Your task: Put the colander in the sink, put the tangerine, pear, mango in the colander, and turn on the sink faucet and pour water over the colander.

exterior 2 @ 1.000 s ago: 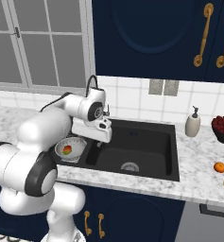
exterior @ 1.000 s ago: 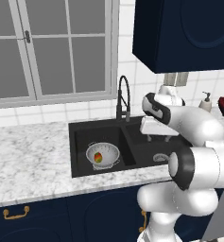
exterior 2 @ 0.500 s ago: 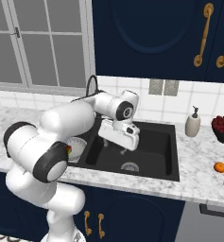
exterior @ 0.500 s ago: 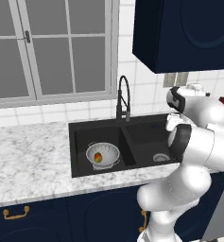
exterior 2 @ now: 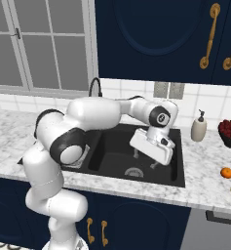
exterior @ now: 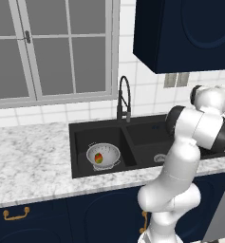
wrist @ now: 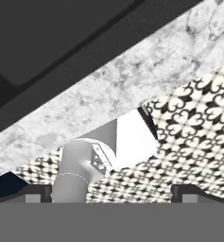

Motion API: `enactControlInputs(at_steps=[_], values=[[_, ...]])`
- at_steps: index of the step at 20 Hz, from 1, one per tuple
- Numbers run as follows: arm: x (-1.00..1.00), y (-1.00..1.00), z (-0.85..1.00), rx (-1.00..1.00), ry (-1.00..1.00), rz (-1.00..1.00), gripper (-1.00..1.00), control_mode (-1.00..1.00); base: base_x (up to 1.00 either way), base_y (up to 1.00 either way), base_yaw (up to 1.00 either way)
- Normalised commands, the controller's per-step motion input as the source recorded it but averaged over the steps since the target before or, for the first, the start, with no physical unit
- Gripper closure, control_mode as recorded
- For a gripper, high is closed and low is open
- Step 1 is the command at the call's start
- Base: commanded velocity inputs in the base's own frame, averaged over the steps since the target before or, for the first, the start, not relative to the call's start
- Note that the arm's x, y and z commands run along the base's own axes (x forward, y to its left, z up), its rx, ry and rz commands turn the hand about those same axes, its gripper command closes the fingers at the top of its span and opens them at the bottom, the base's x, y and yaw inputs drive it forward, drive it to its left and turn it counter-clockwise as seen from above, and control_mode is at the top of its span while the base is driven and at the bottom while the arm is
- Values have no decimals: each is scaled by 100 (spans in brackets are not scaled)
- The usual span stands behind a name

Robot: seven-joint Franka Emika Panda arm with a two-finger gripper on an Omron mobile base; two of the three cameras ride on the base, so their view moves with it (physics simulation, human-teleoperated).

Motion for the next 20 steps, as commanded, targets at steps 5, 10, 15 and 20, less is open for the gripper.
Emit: enactControlInputs(at_steps=[5,10,15,20], values=[[0,-100,0,1,15,-15,-100,-100,0,0,0],[1,-75,-13,0,-2,-5,-100,-100,0,0,0],[-8,-32,-13,-7,-33,0,-100,-100,0,0,0],[-11,-8,-31,-21,-40,0,-100,-100,0,0,0]])
